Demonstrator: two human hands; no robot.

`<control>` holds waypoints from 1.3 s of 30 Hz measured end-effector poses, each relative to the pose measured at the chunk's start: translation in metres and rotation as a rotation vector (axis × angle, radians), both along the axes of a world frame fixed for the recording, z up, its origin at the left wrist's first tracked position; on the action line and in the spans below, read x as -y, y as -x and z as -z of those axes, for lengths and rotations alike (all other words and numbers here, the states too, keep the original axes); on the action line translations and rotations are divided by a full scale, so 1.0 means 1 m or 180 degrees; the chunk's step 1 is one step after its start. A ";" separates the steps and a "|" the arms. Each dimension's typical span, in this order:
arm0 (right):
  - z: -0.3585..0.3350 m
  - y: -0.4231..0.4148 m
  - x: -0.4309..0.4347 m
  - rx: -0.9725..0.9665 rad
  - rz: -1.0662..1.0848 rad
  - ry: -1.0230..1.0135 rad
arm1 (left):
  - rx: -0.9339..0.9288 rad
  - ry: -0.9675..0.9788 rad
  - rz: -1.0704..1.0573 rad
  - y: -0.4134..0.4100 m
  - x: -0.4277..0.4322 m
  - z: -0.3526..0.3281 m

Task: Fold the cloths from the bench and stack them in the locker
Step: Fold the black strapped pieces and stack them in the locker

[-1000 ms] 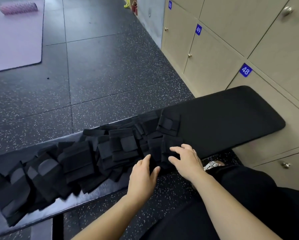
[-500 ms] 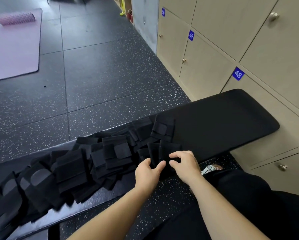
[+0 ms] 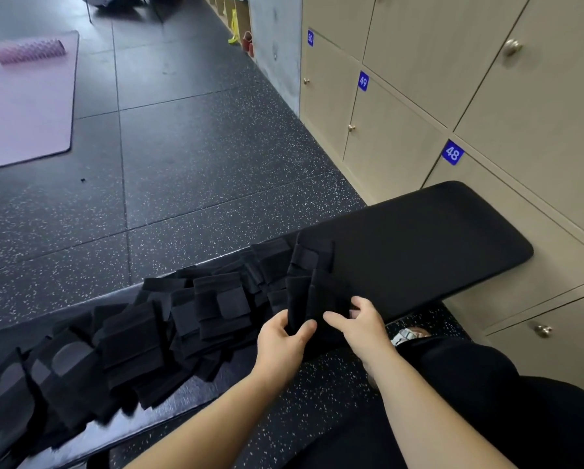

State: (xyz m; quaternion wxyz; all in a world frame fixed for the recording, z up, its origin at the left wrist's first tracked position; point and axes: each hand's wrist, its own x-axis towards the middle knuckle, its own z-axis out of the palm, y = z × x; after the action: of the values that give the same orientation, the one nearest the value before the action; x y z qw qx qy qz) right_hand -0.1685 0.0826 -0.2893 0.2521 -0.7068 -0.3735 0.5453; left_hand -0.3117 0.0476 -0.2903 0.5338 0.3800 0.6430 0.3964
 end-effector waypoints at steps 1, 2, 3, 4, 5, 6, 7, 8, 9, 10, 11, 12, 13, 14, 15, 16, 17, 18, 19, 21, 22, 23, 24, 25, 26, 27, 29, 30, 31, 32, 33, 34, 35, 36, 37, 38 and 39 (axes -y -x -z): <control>-0.002 -0.001 -0.001 -0.0224 0.0024 0.0016 | -0.0051 -0.0083 0.0007 0.001 -0.001 -0.004; -0.005 0.001 -0.002 -0.0389 0.0008 -0.0010 | -0.0154 -0.0170 0.0016 0.003 -0.004 -0.008; -0.008 0.003 -0.005 -0.0474 0.0013 -0.0077 | -0.0268 -0.0259 0.0015 0.005 -0.008 -0.012; -0.008 0.006 -0.009 -0.0471 0.0042 -0.0155 | -0.0380 -0.0329 0.0035 0.007 -0.013 -0.016; -0.005 0.008 -0.014 -0.0457 0.0111 -0.0241 | -0.0488 -0.0349 0.0084 0.010 -0.020 -0.020; 0.000 0.010 -0.020 -0.0501 0.0152 -0.0331 | -0.0617 -0.0302 0.0161 0.012 -0.027 -0.022; 0.009 0.011 -0.027 -0.0529 0.0195 -0.0398 | -0.0760 -0.0212 0.0215 0.014 -0.035 -0.024; 0.013 0.013 -0.035 -0.0540 0.0250 -0.0433 | -0.0892 -0.0124 0.0252 0.016 -0.044 -0.024; 0.008 0.016 -0.040 -0.0528 0.0280 -0.0461 | -0.0994 -0.0054 0.0271 0.019 -0.053 -0.023; 0.003 0.021 -0.045 -0.0490 0.0298 -0.0483 | -0.1095 0.0030 0.0290 0.020 -0.061 -0.023; -0.006 0.025 -0.049 -0.0423 0.0279 -0.0509 | -0.1168 0.0137 0.0292 0.021 -0.067 -0.024; -0.009 0.029 -0.055 -0.0364 0.0252 -0.0510 | -0.1192 0.0242 0.0286 0.021 -0.072 -0.024; -0.010 0.031 -0.061 -0.0307 0.0212 -0.0504 | -0.1169 0.0356 0.0242 0.022 -0.077 -0.021; -0.010 0.034 -0.067 -0.0248 0.0174 -0.0494 | -0.1105 0.0412 0.0193 0.022 -0.083 -0.018; -0.008 0.035 -0.073 -0.0172 0.0161 -0.0471 | -0.1082 0.0425 0.0154 0.022 -0.087 -0.014; -0.005 0.036 -0.079 -0.0079 0.0144 -0.0461 | -0.1110 0.0439 0.0149 0.021 -0.092 -0.015; -0.002 0.037 -0.085 0.0037 0.0112 -0.0451 | -0.1210 0.0473 0.0174 0.020 -0.096 -0.015; 0.000 0.038 -0.091 0.0130 0.0085 -0.0437 | -0.1415 0.0520 0.0244 0.020 -0.100 -0.014; 0.004 0.038 -0.096 0.0223 0.0043 -0.0422 | -0.1790 0.0581 0.0321 0.021 -0.104 -0.014; 0.004 0.038 -0.101 0.0485 -0.0025 -0.0344 | -0.2614 0.0593 0.0422 0.020 -0.108 -0.014; 0.005 0.038 -0.102 0.0642 -0.0068 -0.0282 | -0.2807 0.0581 0.0433 0.019 -0.108 -0.012; 0.007 0.037 -0.104 0.0797 -0.0111 -0.0246 | -0.2855 0.0618 0.0443 0.018 -0.109 -0.011; 0.008 0.037 -0.107 0.0914 -0.0146 -0.0208 | -0.2819 0.0685 0.0443 0.017 -0.111 -0.009; 0.012 0.036 -0.109 0.0957 -0.0181 -0.0209 | -0.2764 0.0754 0.0439 0.017 -0.112 -0.007; 0.014 0.036 -0.111 0.0961 -0.0202 -0.0203 | -0.2707 0.0794 0.0432 0.017 -0.114 -0.006; 0.016 0.035 -0.113 0.0964 -0.0207 -0.0190 | -0.2645 0.0792 0.0418 0.016 -0.116 -0.004; 0.016 0.034 -0.113 0.1017 -0.0222 -0.0166 | -0.2533 0.0732 0.0389 0.016 -0.119 -0.001; 0.016 0.033 -0.113 0.1047 -0.0239 -0.0164 | -0.2505 0.0699 0.0387 0.015 -0.120 0.000; 0.015 0.032 -0.113 0.1071 -0.0259 -0.0170 | -0.2492 0.0674 0.0395 0.015 -0.121 0.001; 0.015 0.031 -0.113 0.1077 -0.0277 -0.0183 | -0.2488 0.0660 0.0414 0.015 -0.122 0.001; 0.016 0.030 -0.113 0.1076 -0.0287 -0.0203 | -0.2491 0.0638 0.0442 0.015 -0.123 0.001; 0.016 0.030 -0.113 0.1056 -0.0280 -0.0213 | -0.2483 0.0610 0.0470 0.015 -0.124 0.000; 0.018 0.029 -0.113 0.1037 -0.0261 -0.0229 | -0.2447 0.0590 0.0493 0.016 -0.125 -0.001; 0.018 0.028 -0.113 0.1003 -0.0227 -0.0233 | -0.2386 0.0578 0.0517 0.015 -0.126 -0.002; 0.019 0.027 -0.113 0.0964 -0.0189 -0.0229 | -0.2300 0.0564 0.0530 0.014 -0.127 -0.003; 0.019 0.025 -0.112 0.0912 -0.0149 -0.0207 | -0.2196 0.0547 0.0528 0.012 -0.128 -0.003; 0.019 0.022 -0.112 0.0842 -0.0116 -0.0197 | -0.2086 0.0523 0.0514 0.010 -0.128 -0.003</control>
State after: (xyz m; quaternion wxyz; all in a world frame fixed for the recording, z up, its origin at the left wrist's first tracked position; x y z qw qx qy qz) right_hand -0.1905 0.1944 -0.3086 0.2123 -0.7575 -0.4328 0.4402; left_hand -0.3213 0.1760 -0.2873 0.3574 0.4925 0.7779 0.1567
